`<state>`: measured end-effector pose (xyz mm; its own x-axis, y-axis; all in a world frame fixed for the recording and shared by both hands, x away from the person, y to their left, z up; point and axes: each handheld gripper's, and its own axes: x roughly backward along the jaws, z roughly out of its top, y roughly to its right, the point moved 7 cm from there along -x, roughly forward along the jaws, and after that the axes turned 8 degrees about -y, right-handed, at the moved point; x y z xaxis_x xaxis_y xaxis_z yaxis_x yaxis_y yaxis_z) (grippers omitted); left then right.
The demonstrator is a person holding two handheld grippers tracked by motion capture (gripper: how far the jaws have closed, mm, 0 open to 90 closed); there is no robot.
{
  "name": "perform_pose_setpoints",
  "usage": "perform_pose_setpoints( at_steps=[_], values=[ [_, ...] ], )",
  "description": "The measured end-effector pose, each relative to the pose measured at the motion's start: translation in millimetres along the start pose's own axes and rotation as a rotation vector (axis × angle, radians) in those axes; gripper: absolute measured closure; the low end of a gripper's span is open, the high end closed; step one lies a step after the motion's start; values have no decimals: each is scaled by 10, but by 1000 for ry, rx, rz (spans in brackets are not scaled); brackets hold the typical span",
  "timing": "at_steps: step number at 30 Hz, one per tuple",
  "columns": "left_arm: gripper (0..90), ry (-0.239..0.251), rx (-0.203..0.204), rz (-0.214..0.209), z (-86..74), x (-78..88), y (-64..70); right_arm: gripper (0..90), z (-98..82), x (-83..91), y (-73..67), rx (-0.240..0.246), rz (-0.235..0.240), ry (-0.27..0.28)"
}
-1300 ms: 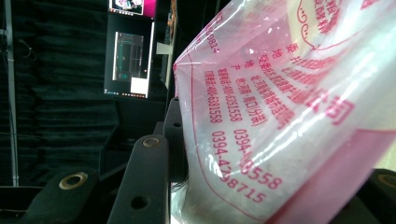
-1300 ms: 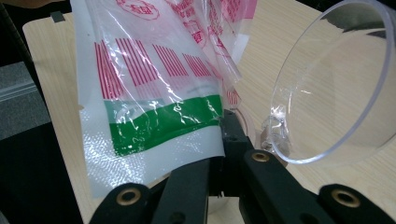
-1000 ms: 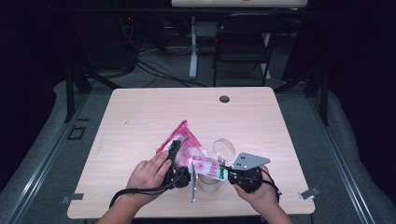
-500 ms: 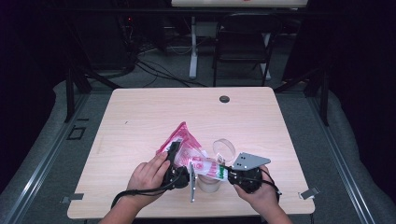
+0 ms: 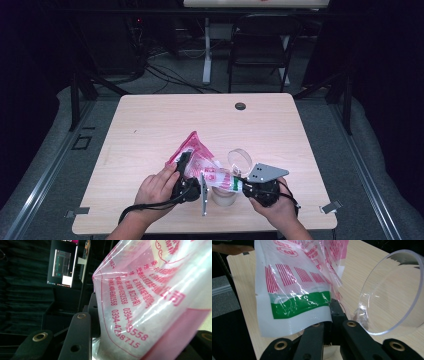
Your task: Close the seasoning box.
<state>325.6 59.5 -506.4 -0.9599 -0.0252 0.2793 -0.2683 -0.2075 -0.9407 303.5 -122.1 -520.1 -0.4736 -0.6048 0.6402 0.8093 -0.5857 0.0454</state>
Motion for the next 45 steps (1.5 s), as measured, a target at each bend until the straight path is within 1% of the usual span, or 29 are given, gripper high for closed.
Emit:
perform_pose_setpoints(
  at_steps=[2, 8, 12, 15, 19, 21, 23, 24, 26, 29, 32, 35, 38, 39, 40, 41, 43, 45],
  values=[
    [688, -7, 14, -15, -4, 2, 18, 900, 3, 7, -2, -1, 1, 3],
    [690, -10, 47, -32, -23, 7, 41, 900, 19, 19, -4, 0, -4, 16],
    [692, -11, 66, -48, -45, 4, 60, 900, 27, 19, -18, 3, -3, 14],
    [693, -20, 95, -72, -64, 4, 96, 900, 32, 17, -24, 1, 0, 18],
    [694, -24, 125, -99, -88, 1, 128, 900, 45, 13, -28, -8, 6, 29],
    [695, -28, 148, -113, -108, -1, 153, 900, 51, 5, -35, -10, 12, 32],
    [695, -29, 161, -122, -120, -1, 173, 900, 48, -4, -43, -4, 12, 27],
    [695, -31, 159, -122, -124, 2, 183, 900, 45, -7, -44, -3, 12, 25],
    [696, -28, 168, -132, -127, 10, 201, 900, 42, -10, -51, -3, 13, 26],
    [698, -31, 194, -153, -142, 21, 223, 900, 63, 5, -64, -8, 21, 42],
    [700, -21, 220, -176, -142, 11, 245, 900, 64, 11, -73, -3, 17, 43],
    [701, -22, 221, -184, -143, 6, 260, 900, 62, 12, -70, -4, 12, 45],
    [701, -30, 233, -199, -154, -5, 271, 900, 71, 17, -65, -5, 15, 47],
    [701, -21, 263, -211, -147, -18, 294, 900, 71, 15, -65, -5, 16, 48],
    [702, -27, 252, -214, -155, -27, 294, 900, 68, 10, -68, -5, 16, 48],
    [702, -21, 271, -219, -148, -35, 309, 900, 65, 6, -70, -6, 13, 49],
    [703, -19, 279, -226, -142, -47, 322, 900, 62, 7, -68, -4, 13, 49],
    [703, -17, 296, -236, -134, -49, 338, 900, 62, 18, -59, -7, 13, 51]
  ],
)
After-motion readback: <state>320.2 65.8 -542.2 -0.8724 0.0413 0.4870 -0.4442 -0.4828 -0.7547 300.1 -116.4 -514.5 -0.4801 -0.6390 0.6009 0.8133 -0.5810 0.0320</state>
